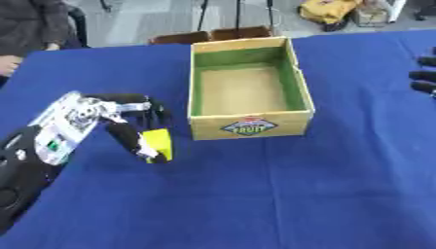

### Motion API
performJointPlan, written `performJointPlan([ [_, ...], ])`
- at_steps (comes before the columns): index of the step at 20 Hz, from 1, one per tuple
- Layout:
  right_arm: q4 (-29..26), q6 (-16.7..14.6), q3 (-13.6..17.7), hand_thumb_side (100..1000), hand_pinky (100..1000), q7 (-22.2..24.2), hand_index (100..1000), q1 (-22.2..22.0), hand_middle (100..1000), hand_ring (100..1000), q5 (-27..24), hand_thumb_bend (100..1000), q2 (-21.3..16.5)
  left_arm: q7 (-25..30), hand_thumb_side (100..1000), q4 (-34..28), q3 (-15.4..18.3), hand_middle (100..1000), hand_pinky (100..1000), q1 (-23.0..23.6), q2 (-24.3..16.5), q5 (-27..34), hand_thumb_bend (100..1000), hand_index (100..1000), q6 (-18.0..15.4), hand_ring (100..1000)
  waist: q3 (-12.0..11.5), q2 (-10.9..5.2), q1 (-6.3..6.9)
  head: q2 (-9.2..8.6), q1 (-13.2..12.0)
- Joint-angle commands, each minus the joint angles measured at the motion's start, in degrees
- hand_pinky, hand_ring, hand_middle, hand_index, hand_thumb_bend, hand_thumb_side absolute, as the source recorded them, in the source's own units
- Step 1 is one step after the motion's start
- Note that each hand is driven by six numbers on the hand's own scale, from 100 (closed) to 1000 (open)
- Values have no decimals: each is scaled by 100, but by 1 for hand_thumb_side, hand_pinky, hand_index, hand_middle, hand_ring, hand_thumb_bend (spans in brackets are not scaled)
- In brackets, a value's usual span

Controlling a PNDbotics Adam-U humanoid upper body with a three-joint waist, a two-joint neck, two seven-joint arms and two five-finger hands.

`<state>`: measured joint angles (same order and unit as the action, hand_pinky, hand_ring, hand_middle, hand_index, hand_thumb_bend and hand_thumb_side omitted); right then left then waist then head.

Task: Pick up objects on the table and place them in the box.

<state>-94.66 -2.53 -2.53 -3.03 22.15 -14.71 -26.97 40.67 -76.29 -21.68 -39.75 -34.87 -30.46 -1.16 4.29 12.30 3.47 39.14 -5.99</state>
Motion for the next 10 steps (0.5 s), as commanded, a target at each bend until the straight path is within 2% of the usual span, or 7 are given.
performJointPlan([
  [1,-64,-8,25,865,808,10,903,44,788,781,-20,100,-153,-198,351,84,42,656,614,-62,-89,-227,605,865,-43,601,4,-123,-22,-69,-4],
  [6,-62,-8,23,865,808,12,903,45,788,781,-21,100,-146,-590,296,305,49,599,551,-88,15,-521,533,826,-125,547,10,-120,-16,-70,-6],
  [10,-59,-6,20,864,809,14,903,45,788,781,-20,100,-140,-868,260,468,48,526,458,-94,114,-612,454,749,-190,476,21,-115,-13,-68,-9],
])
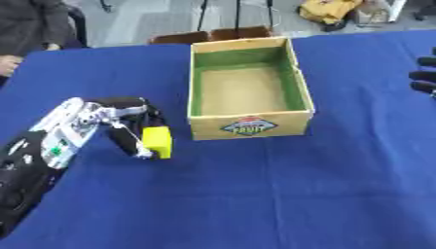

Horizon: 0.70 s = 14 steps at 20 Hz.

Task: Pick up objects on the table and place them in the box.

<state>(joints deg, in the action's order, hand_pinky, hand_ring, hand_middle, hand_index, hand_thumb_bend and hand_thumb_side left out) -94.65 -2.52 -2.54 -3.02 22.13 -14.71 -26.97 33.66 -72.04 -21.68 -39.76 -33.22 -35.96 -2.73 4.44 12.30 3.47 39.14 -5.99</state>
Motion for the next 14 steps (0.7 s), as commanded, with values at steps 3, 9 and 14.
performJointPlan([
  [3,-61,-8,22,864,809,12,903,49,788,781,-20,100,-141,-347,234,127,48,415,314,-101,-1,-38,370,627,-71,364,15,-111,-14,-67,-14],
  [9,-58,-8,23,864,809,12,903,47,787,781,-20,100,-138,-628,231,145,110,253,133,-144,10,128,280,457,-91,210,19,-117,-9,-67,-22],
  [14,-58,-9,24,864,809,10,903,47,788,781,-22,100,-140,-629,232,-65,192,243,123,-187,-68,203,280,447,-78,201,17,-120,-6,-75,-34],
])
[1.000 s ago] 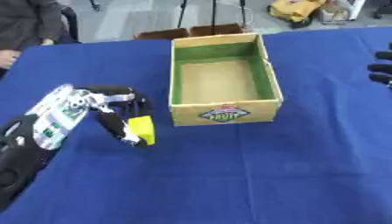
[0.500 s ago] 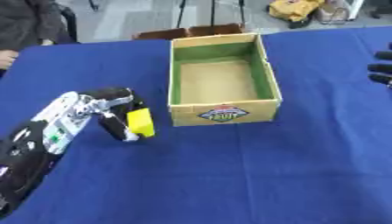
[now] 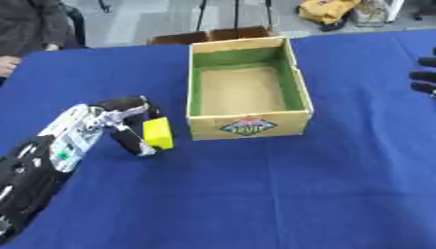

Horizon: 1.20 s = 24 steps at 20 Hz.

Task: Pick up objects on the table and place them in the box.

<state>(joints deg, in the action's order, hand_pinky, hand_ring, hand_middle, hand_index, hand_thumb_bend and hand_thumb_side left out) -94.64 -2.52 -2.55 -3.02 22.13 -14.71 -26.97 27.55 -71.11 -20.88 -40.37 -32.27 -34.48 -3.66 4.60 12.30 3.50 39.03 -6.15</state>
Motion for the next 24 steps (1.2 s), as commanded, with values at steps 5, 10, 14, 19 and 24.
performJointPlan([
  [5,-50,-6,9,863,809,22,903,41,787,780,-23,100,-138,-106,232,-502,346,213,100,-513,-259,101,271,420,19,170,-4,-147,0,-54,-29],
  [10,-46,-3,-5,864,809,36,903,40,787,780,-22,100,-134,-77,231,-461,396,215,101,-1109,-23,-65,275,417,90,171,38,-153,-7,-75,-50],
  [14,-48,3,-34,864,809,61,903,61,787,780,-26,100,-124,-183,231,-151,475,215,102,-1468,311,-278,272,417,85,171,103,-150,0,-108,-106],
  [19,-52,21,-104,865,809,127,903,122,787,780,-27,100,-102,-475,231,497,632,224,114,-1795,843,-675,275,427,93,180,246,-126,39,-159,-210],
  [24,-54,40,-168,867,809,190,903,201,787,780,-25,100,-65,-743,233,1250,885,240,134,-1973,1316,-1154,282,443,2,195,477,-81,116,-219,-339],
])
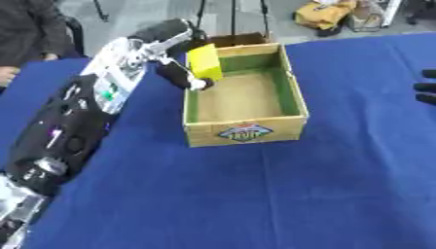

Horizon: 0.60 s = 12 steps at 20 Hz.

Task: Pick up objects on the table and place them in the box.

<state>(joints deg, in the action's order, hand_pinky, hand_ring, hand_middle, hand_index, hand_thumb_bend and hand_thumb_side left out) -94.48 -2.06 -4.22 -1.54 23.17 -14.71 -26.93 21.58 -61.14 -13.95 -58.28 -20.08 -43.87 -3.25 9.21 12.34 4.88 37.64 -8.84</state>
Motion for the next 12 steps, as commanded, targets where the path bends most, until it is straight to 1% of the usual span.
performJointPlan([
  [1,-69,-3,-9,867,809,51,903,105,787,780,-23,100,-63,-224,232,378,251,240,135,-195,162,-308,283,443,-62,196,49,-78,-6,-89,-90],
  [6,-69,3,-26,867,809,73,903,141,787,780,-17,100,-39,-560,233,828,388,250,148,-105,412,-811,288,453,-236,207,141,-44,34,-118,-118],
  [9,-69,5,-28,868,809,76,903,149,787,780,-15,100,-32,-645,234,1030,449,255,154,-18,532,-1071,285,459,-342,211,163,-26,41,-126,-121],
  [12,-65,8,-27,869,809,75,903,143,787,780,-9,100,-28,-646,240,1173,447,264,166,62,627,-1192,284,467,-466,221,167,-17,48,-114,-125],
])
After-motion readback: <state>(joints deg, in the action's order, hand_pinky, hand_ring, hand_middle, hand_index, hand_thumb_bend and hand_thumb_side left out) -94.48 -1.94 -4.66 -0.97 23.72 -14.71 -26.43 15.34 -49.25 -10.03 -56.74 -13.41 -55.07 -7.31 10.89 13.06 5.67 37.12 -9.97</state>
